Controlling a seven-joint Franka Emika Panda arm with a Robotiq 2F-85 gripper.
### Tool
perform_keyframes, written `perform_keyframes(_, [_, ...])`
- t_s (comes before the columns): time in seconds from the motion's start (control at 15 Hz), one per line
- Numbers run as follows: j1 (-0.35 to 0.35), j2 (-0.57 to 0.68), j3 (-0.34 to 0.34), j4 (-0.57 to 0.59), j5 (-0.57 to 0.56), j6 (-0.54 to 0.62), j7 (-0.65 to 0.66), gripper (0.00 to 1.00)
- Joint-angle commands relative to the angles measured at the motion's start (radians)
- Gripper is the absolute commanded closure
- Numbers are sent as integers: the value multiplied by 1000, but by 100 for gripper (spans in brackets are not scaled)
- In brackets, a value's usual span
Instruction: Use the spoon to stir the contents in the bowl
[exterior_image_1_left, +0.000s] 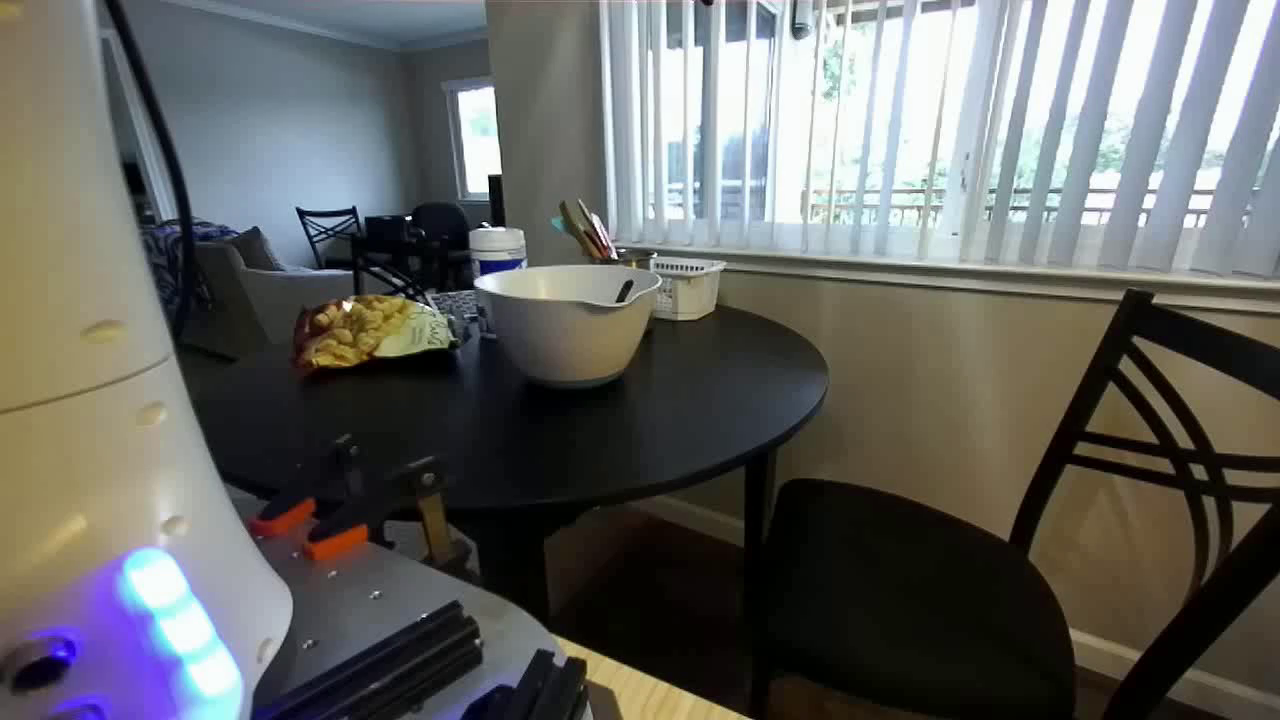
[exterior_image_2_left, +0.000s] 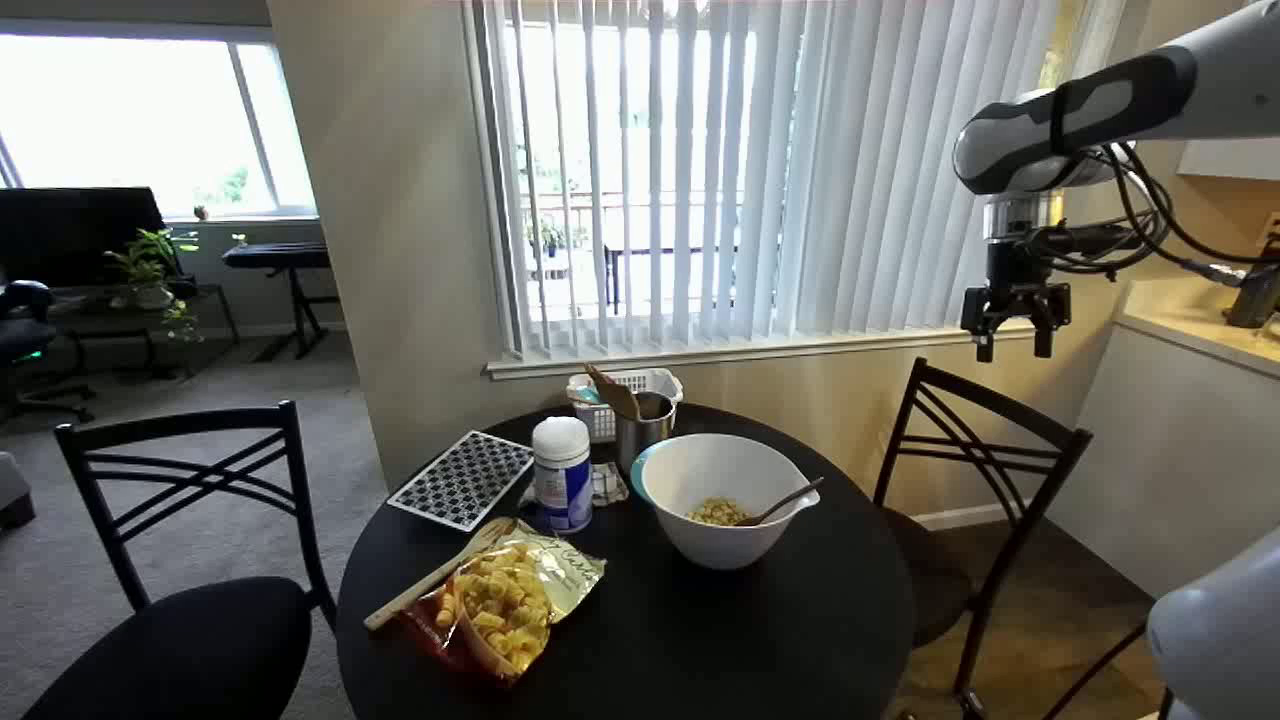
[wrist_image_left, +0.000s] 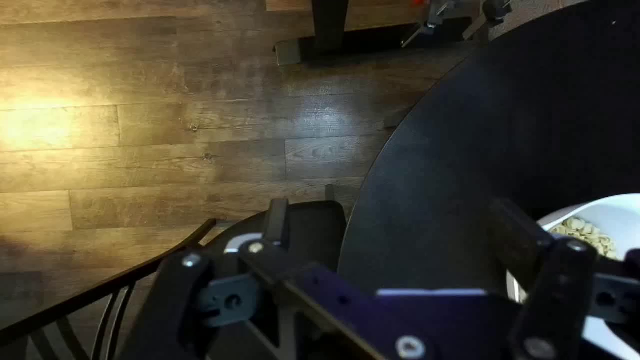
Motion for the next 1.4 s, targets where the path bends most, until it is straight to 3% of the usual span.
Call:
perform_keyframes(0.0, [-9,1,8,3,1,-3,-2,0])
perform_keyframes(0.33, [-9,1,8,3,1,-3,-2,0])
perform_keyframes(0.53, [3,24,25,-55,6,116,44,0])
perform_keyframes(0.8, [27,67,57,-181,133,372,94,0])
perform_keyframes(1.33, [87,223,143,-319,421,628,-5,0])
